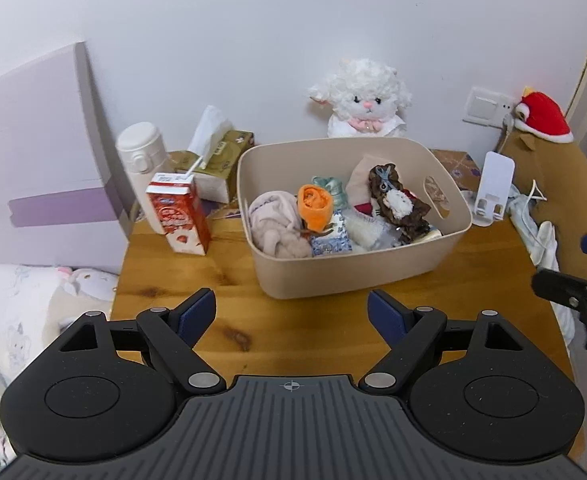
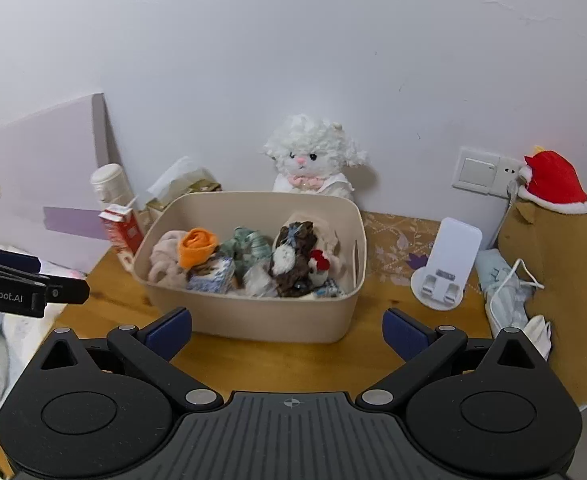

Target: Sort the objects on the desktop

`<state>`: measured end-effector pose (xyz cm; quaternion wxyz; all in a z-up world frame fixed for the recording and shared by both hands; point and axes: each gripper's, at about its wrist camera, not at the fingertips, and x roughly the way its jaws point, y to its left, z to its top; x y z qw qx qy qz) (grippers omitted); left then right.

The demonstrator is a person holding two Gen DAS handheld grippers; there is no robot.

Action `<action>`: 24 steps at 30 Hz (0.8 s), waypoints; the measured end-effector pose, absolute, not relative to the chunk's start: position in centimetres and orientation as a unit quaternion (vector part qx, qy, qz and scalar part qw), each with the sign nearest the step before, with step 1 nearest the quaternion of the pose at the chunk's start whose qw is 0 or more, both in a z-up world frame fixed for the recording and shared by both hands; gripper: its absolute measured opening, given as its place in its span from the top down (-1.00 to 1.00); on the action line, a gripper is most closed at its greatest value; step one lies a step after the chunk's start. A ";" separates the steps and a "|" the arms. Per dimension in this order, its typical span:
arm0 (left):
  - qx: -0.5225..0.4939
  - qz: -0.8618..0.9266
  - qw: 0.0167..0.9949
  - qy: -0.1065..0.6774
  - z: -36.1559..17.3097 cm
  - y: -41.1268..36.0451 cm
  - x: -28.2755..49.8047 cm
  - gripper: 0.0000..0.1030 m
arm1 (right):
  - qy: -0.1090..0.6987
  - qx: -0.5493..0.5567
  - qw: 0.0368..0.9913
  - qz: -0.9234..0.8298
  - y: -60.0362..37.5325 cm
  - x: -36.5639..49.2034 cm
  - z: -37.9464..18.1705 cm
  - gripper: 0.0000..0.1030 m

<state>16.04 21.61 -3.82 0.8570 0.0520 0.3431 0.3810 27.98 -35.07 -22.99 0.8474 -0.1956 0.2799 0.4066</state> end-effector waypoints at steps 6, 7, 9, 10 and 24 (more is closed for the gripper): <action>0.045 0.402 0.854 0.328 -3.4 18.3 13.1 -0.64 | 0.274 -0.202 0.847 0.407 -39.3 25.5 -21.3 -1.00; 0.048 0.408 0.852 0.326 -3.4 17.9 12.8 -0.64 | 0.275 -0.199 0.848 0.406 -40.0 25.2 -20.9 -1.00; 0.050 0.414 0.850 0.322 -3.5 16.5 11.7 -0.64 | 0.277 -0.190 0.849 0.408 -41.6 24.5 -20.4 -1.00; 0.050 0.415 0.850 0.321 -3.4 16.1 11.3 -0.64 | 0.279 -0.188 0.849 0.407 -42.3 24.2 -20.2 -1.00; 0.034 0.403 0.860 0.311 -2.8 9.1 5.5 -0.64 | 0.259 -0.213 0.849 0.409 -50.5 19.9 -16.9 -1.00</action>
